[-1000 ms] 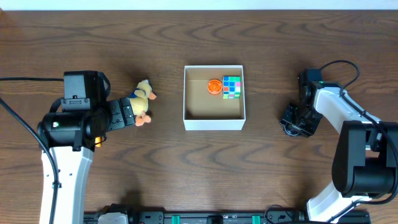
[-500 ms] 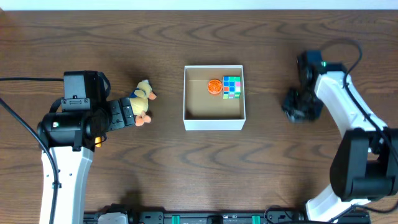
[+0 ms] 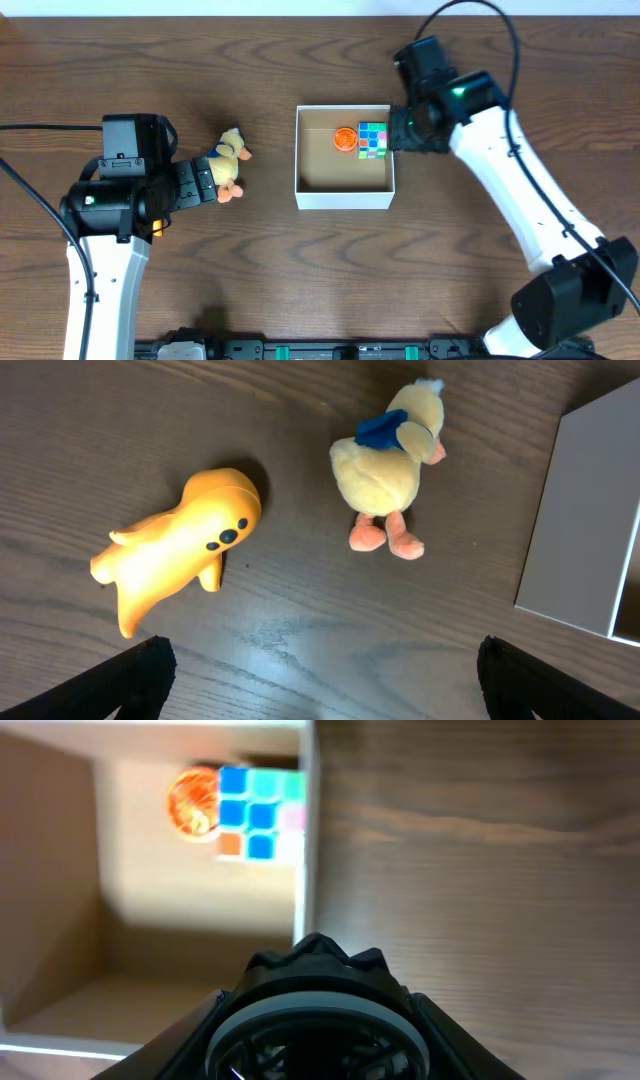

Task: Pack container
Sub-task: 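Lift the black toy and carry it over the white box, then lower the black toy into the box and open the right gripper, then raise the right gripper out of the box and withdraw right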

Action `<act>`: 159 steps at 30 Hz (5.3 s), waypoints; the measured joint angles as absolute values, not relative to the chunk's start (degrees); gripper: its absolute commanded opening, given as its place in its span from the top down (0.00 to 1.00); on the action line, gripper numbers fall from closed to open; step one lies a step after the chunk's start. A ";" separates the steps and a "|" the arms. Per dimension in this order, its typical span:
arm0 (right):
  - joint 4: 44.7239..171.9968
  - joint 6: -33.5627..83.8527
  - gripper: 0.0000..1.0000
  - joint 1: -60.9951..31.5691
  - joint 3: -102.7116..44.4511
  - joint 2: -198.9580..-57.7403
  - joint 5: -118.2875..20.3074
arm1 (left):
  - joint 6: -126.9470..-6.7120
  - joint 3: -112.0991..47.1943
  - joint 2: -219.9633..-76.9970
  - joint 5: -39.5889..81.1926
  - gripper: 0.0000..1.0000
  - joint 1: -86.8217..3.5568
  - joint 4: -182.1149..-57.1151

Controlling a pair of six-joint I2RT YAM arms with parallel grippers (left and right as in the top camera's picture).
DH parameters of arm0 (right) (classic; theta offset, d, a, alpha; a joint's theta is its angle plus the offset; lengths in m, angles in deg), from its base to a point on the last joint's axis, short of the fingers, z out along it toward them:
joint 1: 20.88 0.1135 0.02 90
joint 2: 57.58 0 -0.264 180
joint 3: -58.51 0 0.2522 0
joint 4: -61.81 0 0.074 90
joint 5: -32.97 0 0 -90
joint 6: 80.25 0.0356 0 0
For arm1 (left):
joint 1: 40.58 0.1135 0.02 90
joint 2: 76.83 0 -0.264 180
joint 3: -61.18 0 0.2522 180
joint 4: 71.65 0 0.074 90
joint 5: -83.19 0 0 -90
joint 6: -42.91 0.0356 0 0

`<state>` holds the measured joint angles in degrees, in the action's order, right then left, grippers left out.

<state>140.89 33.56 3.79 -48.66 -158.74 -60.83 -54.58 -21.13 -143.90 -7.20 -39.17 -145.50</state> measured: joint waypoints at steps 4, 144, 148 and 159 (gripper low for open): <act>140.46 32.88 0.64 6.13 -48.66 -161.87 -60.93 | -54.58 -21.13 -143.90 -7.20 0.02 -39.17 -145.50; 147.54 36.97 0.93 5.76 -65.47 -173.32 -69.20 | -54.58 -21.13 -143.90 -7.18 0.01 -39.17 -145.92; 152.17 39.66 0.94 -2.99 -65.75 -171.40 -69.44 | -54.69 -21.13 -143.94 -7.15 0.07 -39.17 -145.50; 148.37 39.61 0.93 -12.14 -53.10 -171.53 -62.42 | -54.84 -21.13 -152.58 -3.83 0.20 -41.05 -140.08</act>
